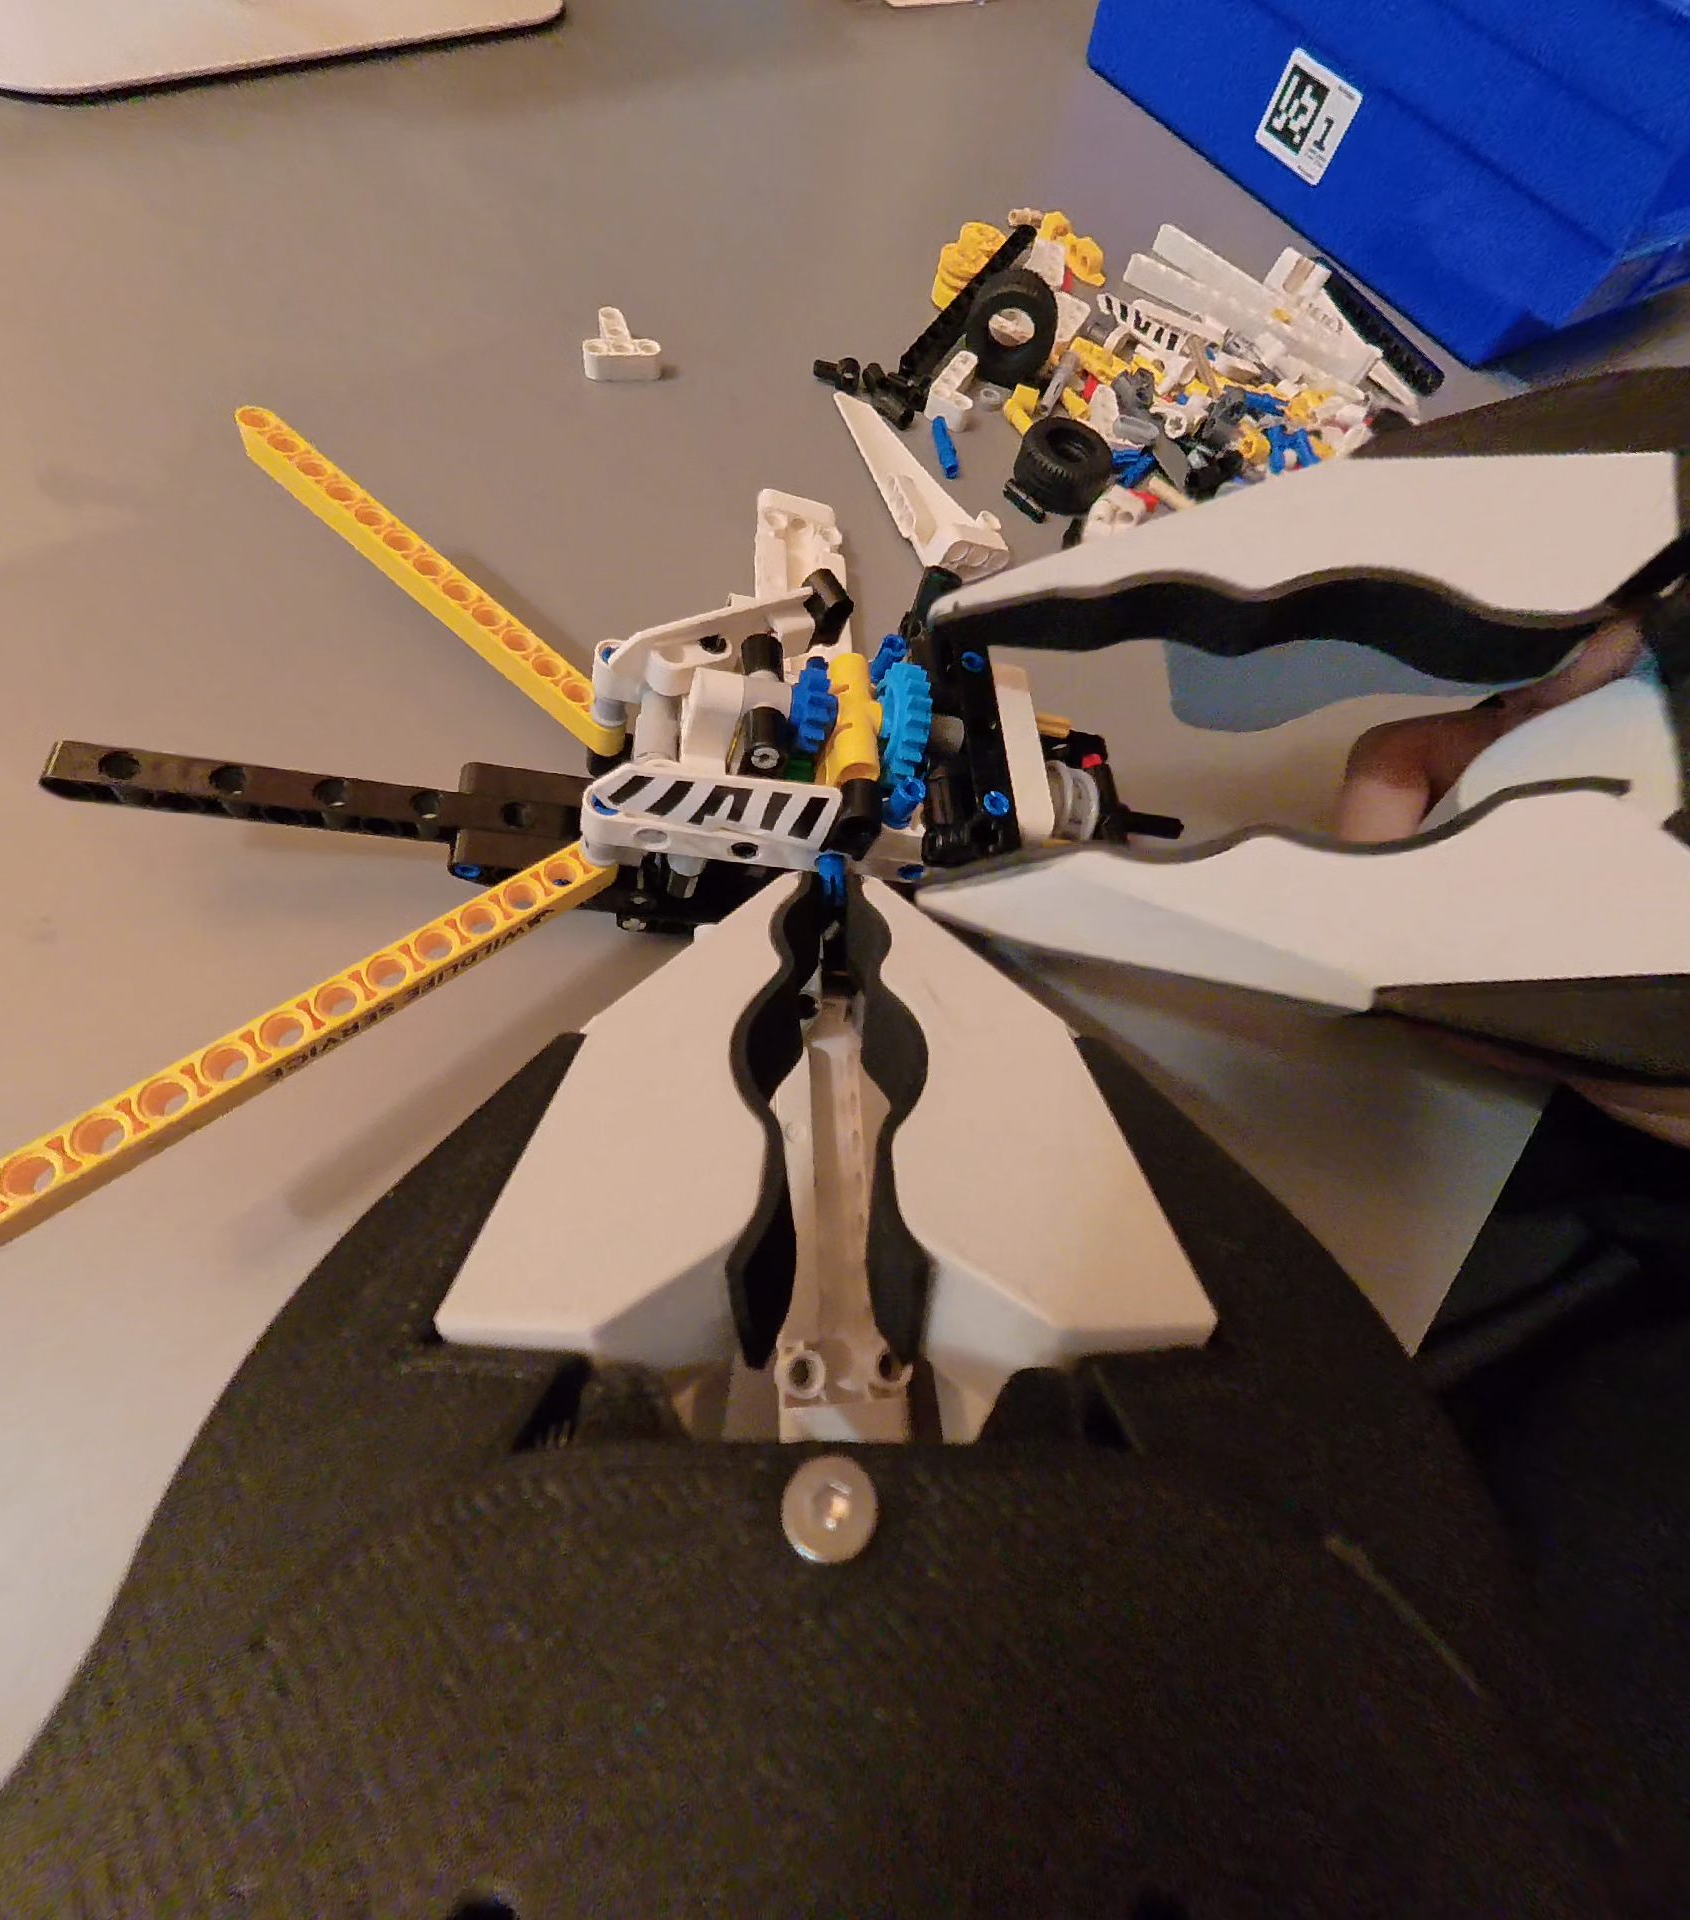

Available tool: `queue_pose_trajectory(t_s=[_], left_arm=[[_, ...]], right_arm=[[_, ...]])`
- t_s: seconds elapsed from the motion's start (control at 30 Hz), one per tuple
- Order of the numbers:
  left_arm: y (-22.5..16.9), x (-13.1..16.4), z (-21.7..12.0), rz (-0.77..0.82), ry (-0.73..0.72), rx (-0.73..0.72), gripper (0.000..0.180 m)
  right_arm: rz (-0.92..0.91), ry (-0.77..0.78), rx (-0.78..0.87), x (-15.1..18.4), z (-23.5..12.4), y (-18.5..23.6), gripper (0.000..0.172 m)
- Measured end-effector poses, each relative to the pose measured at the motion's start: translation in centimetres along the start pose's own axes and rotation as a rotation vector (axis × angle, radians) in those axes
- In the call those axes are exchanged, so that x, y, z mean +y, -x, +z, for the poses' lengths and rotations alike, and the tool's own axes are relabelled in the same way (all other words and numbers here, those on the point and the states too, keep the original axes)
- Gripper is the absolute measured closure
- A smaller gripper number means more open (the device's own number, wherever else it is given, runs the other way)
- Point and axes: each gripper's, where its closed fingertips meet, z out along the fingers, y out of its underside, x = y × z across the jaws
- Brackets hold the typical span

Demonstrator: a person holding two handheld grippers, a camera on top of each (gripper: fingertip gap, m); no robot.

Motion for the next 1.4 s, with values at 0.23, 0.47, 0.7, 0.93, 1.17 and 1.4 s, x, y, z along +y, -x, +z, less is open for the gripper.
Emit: queue_pose_trajectory(t_s=[0.23,0.47,0.7,0.93,1.17,1.4], left_arm=[[0.1,0.1,-0.1,0.03,0.006,-0.019,0.179],[-0.1,0.2,-0.1,0.041,0.009,-0.03,0.178],[-2.2,0.8,-0.2,0.026,0.019,0.026,0.18],[-2.0,-3.0,-4.2,0.023,-0.121,0.085,0.173],[1.1,-4.9,-2.9,0.226,0.056,0.048,0.11],[2.2,-2.0,2.7,0.408,0.342,0.074,0.11]], right_arm=[[0.031,0.068,-0.056,0.9,0.6,0.3,0.134],[-0.064,0.062,0.014,0.8,0.4,0.3,0.155],[-0.113,0.097,0.152,1.4,0.5,-1.6,0.163],[-0.132,0.043,-0.001,1.8,-0.1,-2.4,0.164],[-0.061,-0.024,-0.274,1.6,0.2,-3.0,0.164],[0.247,-0.113,-0.229,-0.5,-2.2,-3.2,0.142]])
